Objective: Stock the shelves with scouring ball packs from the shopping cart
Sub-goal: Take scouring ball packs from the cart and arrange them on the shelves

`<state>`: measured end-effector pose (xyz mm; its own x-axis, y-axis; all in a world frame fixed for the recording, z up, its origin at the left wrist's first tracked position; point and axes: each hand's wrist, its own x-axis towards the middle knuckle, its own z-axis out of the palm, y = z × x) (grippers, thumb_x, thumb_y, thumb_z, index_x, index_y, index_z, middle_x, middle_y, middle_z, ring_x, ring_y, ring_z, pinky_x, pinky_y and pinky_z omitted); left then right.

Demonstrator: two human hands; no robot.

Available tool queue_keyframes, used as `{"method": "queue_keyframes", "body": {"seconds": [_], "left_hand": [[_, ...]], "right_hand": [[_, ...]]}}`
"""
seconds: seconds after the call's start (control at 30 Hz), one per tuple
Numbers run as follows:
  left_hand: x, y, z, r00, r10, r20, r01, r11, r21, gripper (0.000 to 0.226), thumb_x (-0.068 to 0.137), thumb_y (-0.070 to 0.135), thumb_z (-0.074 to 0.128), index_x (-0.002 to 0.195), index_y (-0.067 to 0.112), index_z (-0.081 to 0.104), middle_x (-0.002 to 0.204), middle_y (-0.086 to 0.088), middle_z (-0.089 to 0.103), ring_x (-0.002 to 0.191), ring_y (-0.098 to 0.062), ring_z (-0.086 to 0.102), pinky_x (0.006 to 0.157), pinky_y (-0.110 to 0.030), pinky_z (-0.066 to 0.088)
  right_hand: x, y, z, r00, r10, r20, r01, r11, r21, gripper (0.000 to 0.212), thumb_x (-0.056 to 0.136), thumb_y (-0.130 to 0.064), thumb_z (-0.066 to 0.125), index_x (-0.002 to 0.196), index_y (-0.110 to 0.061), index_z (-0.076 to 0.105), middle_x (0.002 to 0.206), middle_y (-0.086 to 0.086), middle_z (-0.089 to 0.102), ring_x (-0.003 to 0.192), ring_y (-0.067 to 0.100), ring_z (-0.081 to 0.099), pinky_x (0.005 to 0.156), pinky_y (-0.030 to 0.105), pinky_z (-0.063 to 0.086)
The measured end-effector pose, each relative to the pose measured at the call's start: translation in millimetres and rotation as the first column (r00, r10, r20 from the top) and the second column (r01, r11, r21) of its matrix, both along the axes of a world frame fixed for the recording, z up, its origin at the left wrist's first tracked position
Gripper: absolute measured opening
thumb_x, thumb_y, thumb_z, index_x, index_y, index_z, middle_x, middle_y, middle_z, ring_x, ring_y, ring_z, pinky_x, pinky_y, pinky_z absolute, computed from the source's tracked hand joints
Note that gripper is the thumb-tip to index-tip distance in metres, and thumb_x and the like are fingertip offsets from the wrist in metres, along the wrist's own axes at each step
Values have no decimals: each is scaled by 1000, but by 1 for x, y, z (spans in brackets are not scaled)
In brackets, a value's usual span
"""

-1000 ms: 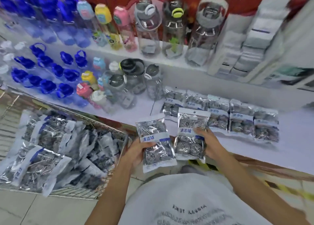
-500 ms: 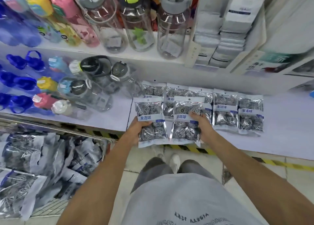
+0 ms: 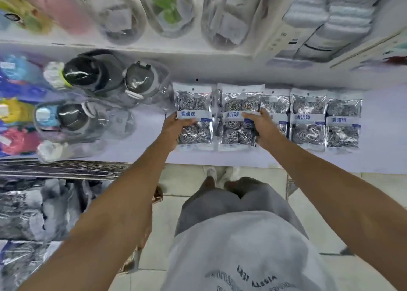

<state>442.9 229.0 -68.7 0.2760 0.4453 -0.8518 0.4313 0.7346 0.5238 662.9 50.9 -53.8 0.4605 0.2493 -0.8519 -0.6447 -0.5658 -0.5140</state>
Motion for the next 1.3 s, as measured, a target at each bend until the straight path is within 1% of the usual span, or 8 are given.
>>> {"method": "queue_keyframes", "body": {"seconds": [0.13, 0.27, 0.37, 0.5, 0.7, 1.0, 1.17, 1.3], "left_hand": [[14, 16, -14, 999, -37, -10, 38, 997, 64, 32, 77, 0, 86, 102, 16, 72, 101, -2, 80, 96, -21, 75, 103, -46, 53], [22, 22, -26, 997, -72, -18, 74, 992, 102, 45, 78, -7, 83, 120, 2, 68, 117, -15, 76, 106, -29, 75, 95, -37, 58], [27, 18, -27, 992, -104, -69, 114, 979, 170, 45, 81, 4, 86, 123, 7, 68, 118, -11, 76, 92, -11, 76, 70, -14, 55], [23, 10, -30, 990, -124, -72, 136, 973, 189, 64, 87, 10, 83, 142, 13, 51, 134, -17, 67, 125, -30, 64, 100, -29, 52], [20, 5, -36, 947, -279, -160, 308, 929, 207, 97, 87, 25, 84, 164, 18, 25, 162, -14, 42, 143, -31, 46, 121, -44, 38], [13, -4, -22, 964, -195, -180, 249, 900, 357, 66, 87, 3, 81, 144, 10, 49, 106, 0, 67, 94, -15, 70, 61, -12, 54], [-13, -20, 18, 962, -187, -199, 248, 903, 352, 78, 92, 16, 79, 158, 17, 38, 154, -14, 48, 138, -28, 51, 109, -37, 49], [-41, -47, 54, 900, -256, -354, 404, 796, 451, 67, 100, 27, 68, 157, 8, 37, 153, -20, 45, 143, -33, 45, 117, -40, 38]], "right_hand": [[4, 20, -22, 998, 33, 46, -32, 999, -17, 68, 86, -13, 82, 144, -11, 46, 123, 11, 67, 102, 25, 67, 81, 39, 56], [5, 32, -33, 990, 63, 125, -52, 995, -90, 77, 85, -19, 85, 149, -10, 43, 142, 14, 58, 131, 36, 57, 115, 56, 43], [2, 34, -35, 972, 101, 211, -74, 989, -131, 70, 88, -21, 82, 146, -9, 45, 133, 6, 61, 123, 28, 59, 112, 49, 47], [-7, 34, -36, 940, 195, 279, -134, 966, -223, 81, 93, -32, 78, 157, -11, 34, 153, 11, 50, 137, 32, 51, 109, 39, 43], [-8, 37, -40, 910, 243, 336, -148, 947, -285, 73, 94, -36, 75, 152, -7, 40, 137, 8, 60, 94, 11, 50, 61, 7, 39], [-9, 26, -11, 826, 431, 363, -315, 888, -335, 51, 96, -27, 73, 137, -9, 47, 111, 2, 63, 84, 16, 64, 54, 20, 45], [-16, 8, 21, 681, 562, 469, -468, 827, -311, 31, 98, -22, 68, 126, -14, 56, 107, 4, 71, 77, 14, 67, 52, 20, 45], [-34, -1, 59, 483, 713, 507, -662, 677, -321, 52, 103, -30, 60, 150, -9, 48, 137, 12, 64, 99, 22, 68, 84, 27, 51]]}}
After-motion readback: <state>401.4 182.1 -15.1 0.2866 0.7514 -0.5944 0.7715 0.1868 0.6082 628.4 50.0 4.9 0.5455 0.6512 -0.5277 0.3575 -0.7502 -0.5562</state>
